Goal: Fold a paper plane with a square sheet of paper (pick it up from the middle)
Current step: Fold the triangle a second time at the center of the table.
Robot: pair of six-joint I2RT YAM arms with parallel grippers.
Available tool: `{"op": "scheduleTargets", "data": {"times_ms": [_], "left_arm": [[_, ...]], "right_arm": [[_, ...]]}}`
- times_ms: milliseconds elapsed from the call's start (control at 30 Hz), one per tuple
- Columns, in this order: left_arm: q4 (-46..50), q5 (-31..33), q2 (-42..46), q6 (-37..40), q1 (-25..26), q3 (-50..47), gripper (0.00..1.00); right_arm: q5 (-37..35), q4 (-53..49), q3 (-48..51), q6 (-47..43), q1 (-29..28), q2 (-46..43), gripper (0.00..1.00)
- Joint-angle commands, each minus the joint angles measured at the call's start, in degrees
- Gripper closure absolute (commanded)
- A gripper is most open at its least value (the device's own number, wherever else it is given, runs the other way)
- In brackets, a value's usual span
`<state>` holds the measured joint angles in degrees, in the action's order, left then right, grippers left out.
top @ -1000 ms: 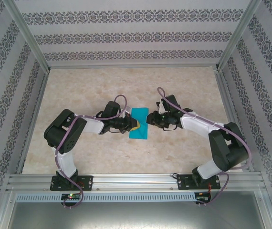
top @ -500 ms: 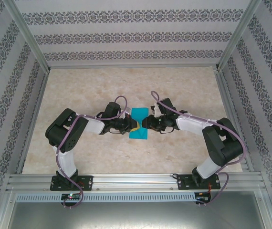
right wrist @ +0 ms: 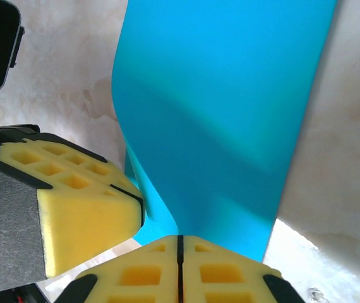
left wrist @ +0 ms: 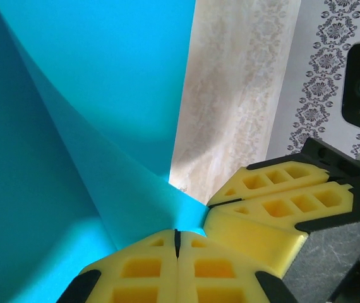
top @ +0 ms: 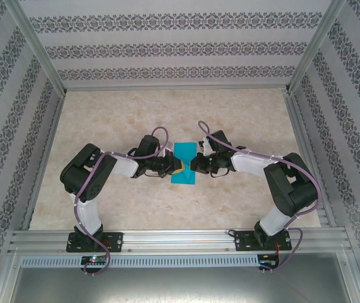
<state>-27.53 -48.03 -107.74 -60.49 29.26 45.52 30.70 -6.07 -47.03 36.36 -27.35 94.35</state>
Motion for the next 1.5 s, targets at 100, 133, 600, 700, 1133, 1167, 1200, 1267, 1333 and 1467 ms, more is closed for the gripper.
{"op": "scheduleTargets", "data": {"times_ms": [100, 133, 600, 700, 1133, 1167, 1200, 1267, 1333, 1467], "left_arm": [[6.26, -0.04, 2.36, 5.33, 1.59, 3.32, 1.0], [6.81, 0.01, 2.45, 5.7, 1.69, 3.51, 1.0], [15.95, 10.54, 5.76, 10.89, 2.54, 5.38, 1.0], [17.39, 12.47, 6.1, 11.94, 2.98, 5.85, 1.0], [18.06, 13.51, 4.97, 13.12, 4.23, 8.37, 1.0], [17.88, 13.33, 4.71, 13.05, 4.31, 8.61, 1.0], [17.71, 13.08, 4.5, 12.97, 4.32, 8.92, 1.0], [17.43, 12.72, 3.96, 12.87, 4.41, 9.37, 1.0], [16.41, 11.65, 3.08, 12.3, 4.41, 9.79, 1.0], [15.99, 10.85, 1.83, 11.8, 4.41, 10.56, 1.0]], "right_arm": [[-1.45, -2.85, -2.36, -4.6, 0.9, 2.38, 0.97], [-1.43, -3.15, -2.58, -5.16, 1.05, 2.74, 0.97], [1.36, -6.82, -7.1, -14.33, 2.13, 6.55, 0.99], [1.39, -7.44, -7.68, -15.74, 2.2, 6.9, 0.99], [-0.99, -10.62, -10.67, -20.38, 3.07, 8.69, 0.99], [-1.03, -10.59, -10.87, -20.6, 3.05, 8.88, 0.99], [-1.06, -10.63, -11.01, -20.76, 3.05, 9.09, 0.99], [-1.04, -10.81, -11.46, -21.43, 3.09, 9.28, 0.99], [-1.26, -10.83, -11.98, -22.04, 3.18, 9.35, 0.99], [-1.34, -11.77, -13.25, -23.4, 3.32, 9.87, 0.99]]}}
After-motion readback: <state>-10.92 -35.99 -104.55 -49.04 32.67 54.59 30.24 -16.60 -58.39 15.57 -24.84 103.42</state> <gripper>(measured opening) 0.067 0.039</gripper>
